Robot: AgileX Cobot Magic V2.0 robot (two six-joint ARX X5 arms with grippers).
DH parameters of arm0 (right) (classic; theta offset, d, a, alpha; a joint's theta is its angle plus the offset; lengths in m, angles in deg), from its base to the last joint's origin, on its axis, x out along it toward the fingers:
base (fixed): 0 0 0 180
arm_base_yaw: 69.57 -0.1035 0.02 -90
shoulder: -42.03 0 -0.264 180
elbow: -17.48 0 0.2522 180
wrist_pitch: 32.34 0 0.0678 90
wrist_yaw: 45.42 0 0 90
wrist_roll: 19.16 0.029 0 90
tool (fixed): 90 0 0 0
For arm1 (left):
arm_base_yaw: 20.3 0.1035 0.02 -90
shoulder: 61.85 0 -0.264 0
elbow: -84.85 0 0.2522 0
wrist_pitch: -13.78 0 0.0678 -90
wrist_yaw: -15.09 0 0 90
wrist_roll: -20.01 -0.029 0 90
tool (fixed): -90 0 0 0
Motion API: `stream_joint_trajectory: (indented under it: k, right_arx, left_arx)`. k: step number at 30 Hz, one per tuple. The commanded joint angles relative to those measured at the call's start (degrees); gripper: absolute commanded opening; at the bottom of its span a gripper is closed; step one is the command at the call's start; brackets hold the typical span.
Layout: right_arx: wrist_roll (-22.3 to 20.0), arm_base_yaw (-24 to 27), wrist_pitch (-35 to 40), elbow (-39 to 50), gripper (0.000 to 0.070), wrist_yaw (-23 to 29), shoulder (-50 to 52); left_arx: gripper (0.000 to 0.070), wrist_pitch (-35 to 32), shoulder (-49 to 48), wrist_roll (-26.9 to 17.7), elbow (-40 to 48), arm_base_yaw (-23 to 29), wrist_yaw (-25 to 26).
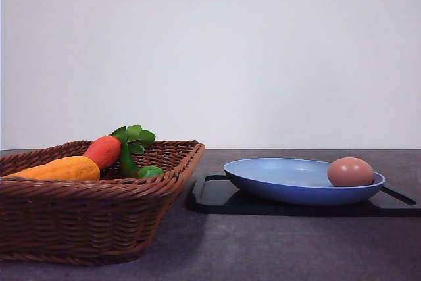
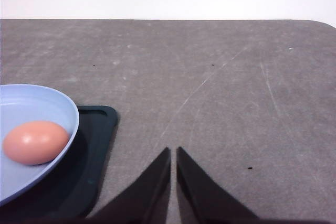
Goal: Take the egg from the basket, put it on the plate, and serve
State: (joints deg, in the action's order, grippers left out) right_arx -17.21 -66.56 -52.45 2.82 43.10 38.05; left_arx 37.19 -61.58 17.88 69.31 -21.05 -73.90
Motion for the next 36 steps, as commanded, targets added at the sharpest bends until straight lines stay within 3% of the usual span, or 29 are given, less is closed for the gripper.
stream_joint_trajectory:
  k: [1,36]
  right_arx:
    - [0.74,-0.02,0.5,0.37,0.0,0.02,0.13]
    - [0.74,-0.02,0.48,0.37,0.0,0.02,0.13]
  left_arx:
    - [0.0,-0.59,-0.11,0.24,1.62,0.09,-0.02]
    - [0.0,-0.59,-0.11,0.24,1.62,0.09,-0.02]
